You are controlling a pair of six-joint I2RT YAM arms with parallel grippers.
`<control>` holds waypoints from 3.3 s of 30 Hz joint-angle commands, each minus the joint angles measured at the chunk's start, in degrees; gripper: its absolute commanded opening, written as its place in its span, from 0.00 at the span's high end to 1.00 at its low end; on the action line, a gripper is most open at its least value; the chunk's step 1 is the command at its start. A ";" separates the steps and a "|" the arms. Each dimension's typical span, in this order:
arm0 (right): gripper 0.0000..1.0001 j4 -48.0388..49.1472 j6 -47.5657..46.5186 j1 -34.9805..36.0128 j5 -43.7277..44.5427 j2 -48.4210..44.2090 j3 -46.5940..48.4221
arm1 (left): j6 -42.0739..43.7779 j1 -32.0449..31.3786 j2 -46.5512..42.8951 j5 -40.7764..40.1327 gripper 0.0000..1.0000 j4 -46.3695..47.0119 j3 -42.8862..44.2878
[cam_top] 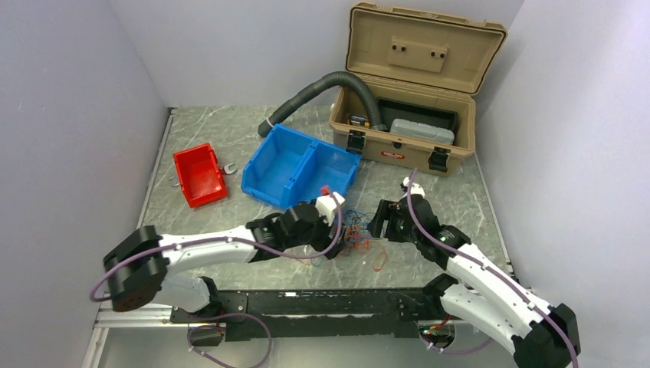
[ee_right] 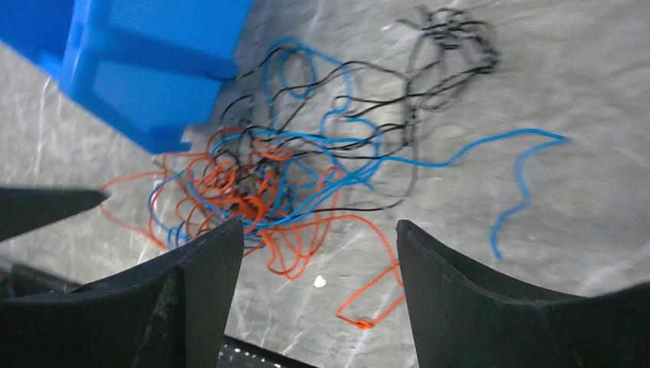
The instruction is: Untangle the cables
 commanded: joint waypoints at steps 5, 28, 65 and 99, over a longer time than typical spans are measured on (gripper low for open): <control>0.28 14.53 -4.47 -0.21 -16.67 9.52 -1.63 | -3.12 -0.21 14.40 0.55 0.26 -5.50 9.63; 1.00 6.52 -1.64 -0.33 1.90 0.45 0.63 | -4.37 -0.22 7.13 3.17 1.00 -0.41 1.54; 0.26 24.42 -12.83 1.43 -32.10 2.29 -2.05 | -3.00 -0.21 -15.76 4.01 0.93 -3.91 -7.51; 0.38 37.37 21.07 25.30 -3.07 11.39 -11.86 | -13.83 12.27 5.32 16.33 0.46 -8.99 -2.59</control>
